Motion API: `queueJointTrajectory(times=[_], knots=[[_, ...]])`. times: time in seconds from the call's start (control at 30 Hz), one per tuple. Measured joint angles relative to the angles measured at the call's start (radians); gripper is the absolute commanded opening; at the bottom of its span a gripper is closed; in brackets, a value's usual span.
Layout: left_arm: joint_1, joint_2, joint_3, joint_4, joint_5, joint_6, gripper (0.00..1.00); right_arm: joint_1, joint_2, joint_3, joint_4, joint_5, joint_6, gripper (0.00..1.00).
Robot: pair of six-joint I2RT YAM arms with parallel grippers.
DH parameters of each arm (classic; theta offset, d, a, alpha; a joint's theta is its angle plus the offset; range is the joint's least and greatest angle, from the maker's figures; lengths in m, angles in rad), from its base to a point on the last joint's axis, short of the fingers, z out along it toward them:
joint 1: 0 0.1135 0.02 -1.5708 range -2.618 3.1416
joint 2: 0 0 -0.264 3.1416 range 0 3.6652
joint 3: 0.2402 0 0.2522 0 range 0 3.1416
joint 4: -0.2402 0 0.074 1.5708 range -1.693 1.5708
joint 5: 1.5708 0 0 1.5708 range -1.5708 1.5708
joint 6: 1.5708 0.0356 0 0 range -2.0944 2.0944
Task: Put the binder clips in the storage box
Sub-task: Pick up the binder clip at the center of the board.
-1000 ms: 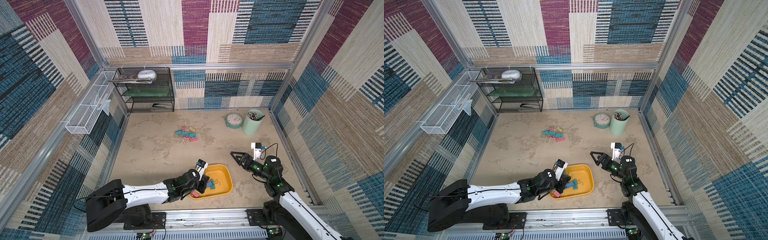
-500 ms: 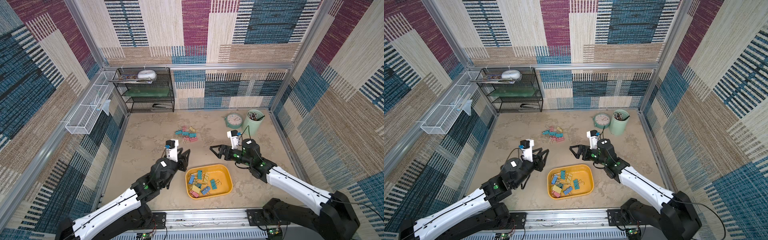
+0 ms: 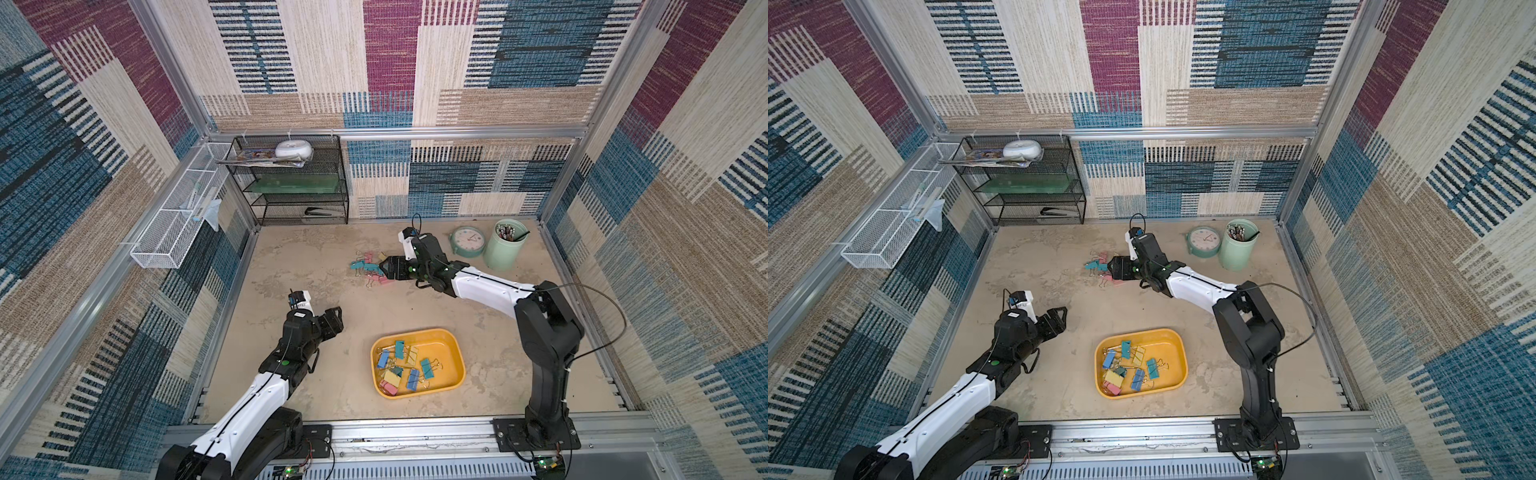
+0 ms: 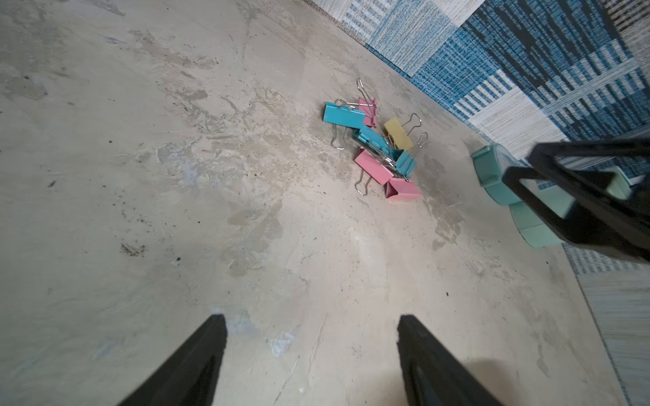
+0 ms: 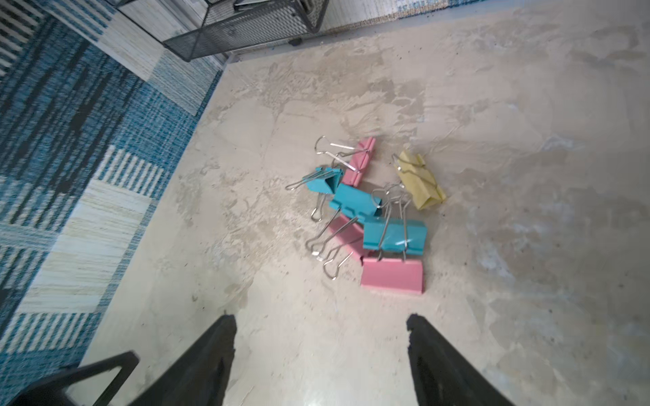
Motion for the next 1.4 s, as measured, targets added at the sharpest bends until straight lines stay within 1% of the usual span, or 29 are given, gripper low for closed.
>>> queueJointTrajectory(times=[0.03, 0.13, 0.2, 0.3, 0.37, 0.4, 0.47, 0.6, 0.8, 0.87, 0.97, 1.1, 1.13, 1.2, 1.27, 1.4], knots=[[0.000, -0.007, -0.006, 0.019, 0.010, -0.001, 1.00, -0.007, 0.040, 0.039, -0.007, 0.007, -0.007, 0.77], [0.000, -0.026, -0.017, 0.067, 0.050, 0.008, 0.99, -0.032, 0.139, 0.131, -0.028, -0.003, -0.029, 0.72], [-0.001, -0.029, -0.022, 0.090, 0.060, 0.014, 1.00, -0.051, 0.182, 0.166, -0.027, -0.023, -0.036, 0.67], [-0.001, -0.027, -0.027, 0.107, 0.074, 0.022, 0.99, -0.088, 0.240, 0.192, -0.006, -0.079, -0.039, 0.57], [-0.001, -0.017, -0.031, 0.123, 0.079, 0.028, 0.99, -0.111, 0.273, 0.195, 0.016, -0.122, -0.036, 0.47], [-0.001, -0.012, -0.031, 0.127, 0.081, 0.028, 1.00, -0.122, 0.286, 0.195, 0.029, -0.144, -0.032, 0.43], [-0.002, -0.002, -0.031, 0.138, 0.085, 0.029, 0.99, -0.135, 0.311, 0.198, 0.058, -0.188, -0.029, 0.39], [-0.002, 0.005, -0.029, 0.139, 0.100, 0.033, 0.99, -0.135, 0.325, 0.182, 0.118, -0.269, -0.026, 0.41], [-0.004, -0.003, -0.028, 0.139, 0.100, 0.036, 0.99, -0.135, 0.283, 0.095, 0.239, -0.325, -0.004, 0.41], [-0.004, -0.003, -0.028, 0.139, 0.100, 0.036, 0.99, -0.136, 0.277, 0.080, 0.285, -0.342, 0.004, 0.42], [-0.005, 0.001, -0.028, 0.139, 0.100, 0.036, 0.99, -0.135, 0.292, 0.108, 0.306, -0.354, 0.009, 0.44], [-0.006, 0.009, -0.026, 0.139, 0.101, 0.036, 0.99, -0.135, 0.348, 0.179, 0.311, -0.354, 0.012, 0.43], [-0.006, 0.009, -0.026, 0.139, 0.103, 0.036, 0.99, -0.135, 0.362, 0.191, 0.307, -0.354, 0.015, 0.42], [-0.007, 0.010, -0.026, 0.140, 0.104, 0.035, 0.99, -0.135, 0.382, 0.207, 0.303, -0.362, 0.022, 0.32], [-0.009, 0.013, -0.026, 0.140, 0.106, 0.035, 1.00, -0.135, 0.391, 0.211, 0.300, -0.375, 0.033, 0.26], [-0.013, 0.018, -0.026, 0.146, 0.111, 0.031, 1.00, -0.135, 0.375, 0.176, 0.318, -0.384, 0.049, 0.09]])
